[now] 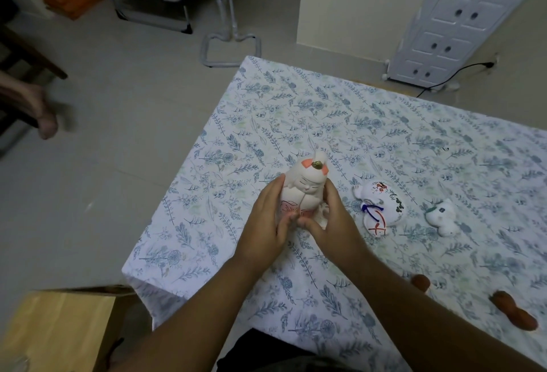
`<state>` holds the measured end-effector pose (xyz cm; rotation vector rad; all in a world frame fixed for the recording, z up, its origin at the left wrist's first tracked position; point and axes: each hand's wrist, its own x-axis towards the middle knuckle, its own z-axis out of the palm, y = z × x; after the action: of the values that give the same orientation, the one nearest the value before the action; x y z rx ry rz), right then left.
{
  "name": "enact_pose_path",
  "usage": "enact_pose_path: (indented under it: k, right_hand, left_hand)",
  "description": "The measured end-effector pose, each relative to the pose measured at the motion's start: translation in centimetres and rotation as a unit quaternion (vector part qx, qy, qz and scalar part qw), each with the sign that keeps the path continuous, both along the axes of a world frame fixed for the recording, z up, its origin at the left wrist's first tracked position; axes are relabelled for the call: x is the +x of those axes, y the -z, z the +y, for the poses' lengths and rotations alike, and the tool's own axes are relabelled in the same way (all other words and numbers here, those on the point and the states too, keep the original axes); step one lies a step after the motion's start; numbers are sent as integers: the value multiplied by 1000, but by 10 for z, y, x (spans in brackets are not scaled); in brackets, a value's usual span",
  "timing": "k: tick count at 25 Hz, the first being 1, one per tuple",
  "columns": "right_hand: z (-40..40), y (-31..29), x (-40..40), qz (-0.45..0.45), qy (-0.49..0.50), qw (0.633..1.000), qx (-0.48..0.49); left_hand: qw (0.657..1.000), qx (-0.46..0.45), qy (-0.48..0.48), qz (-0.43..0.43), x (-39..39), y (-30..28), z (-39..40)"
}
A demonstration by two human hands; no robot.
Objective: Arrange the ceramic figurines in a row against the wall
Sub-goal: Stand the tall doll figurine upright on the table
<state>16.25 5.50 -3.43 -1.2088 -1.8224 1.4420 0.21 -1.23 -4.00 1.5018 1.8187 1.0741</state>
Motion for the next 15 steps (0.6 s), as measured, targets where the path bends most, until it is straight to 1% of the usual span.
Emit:
enact_pose_path:
  k: [1,2,3,4,6,8,10,12,15]
  right_hand:
    - [0,-3,4,-19,-4,1000,18]
    - [0,-7,10,-56,-5,997,49]
    - [0,-8,18,-111,-2,990,89]
    - [0,-9,30,-163,4,978,127]
    - [-2,-9,61,-212,14,960,184]
    - [-1,-9,100,-239,32,950,199]
    - [5,-4,141,-288,58,935,197]
    - [16,2,183,-336,101,919,177]
    - [42,12,226,-336,180,918,108]
  left_hand:
    - [999,-3,-39,29,7,-3,-5]
    - [995,2,-81,53,16,-8,-10]
    - [991,18,-112,68,26,-12,-16]
    - [989,43,-117,78,38,-15,-23]
    - [990,79,-66,94,69,-20,-32]
    - [994,70,-7,89,105,-22,-27]
    - [997,28,19,72,137,-21,-7]
    - [997,-48,18,56,164,-19,22]
    - [985,-167,-47,20,186,-10,70]
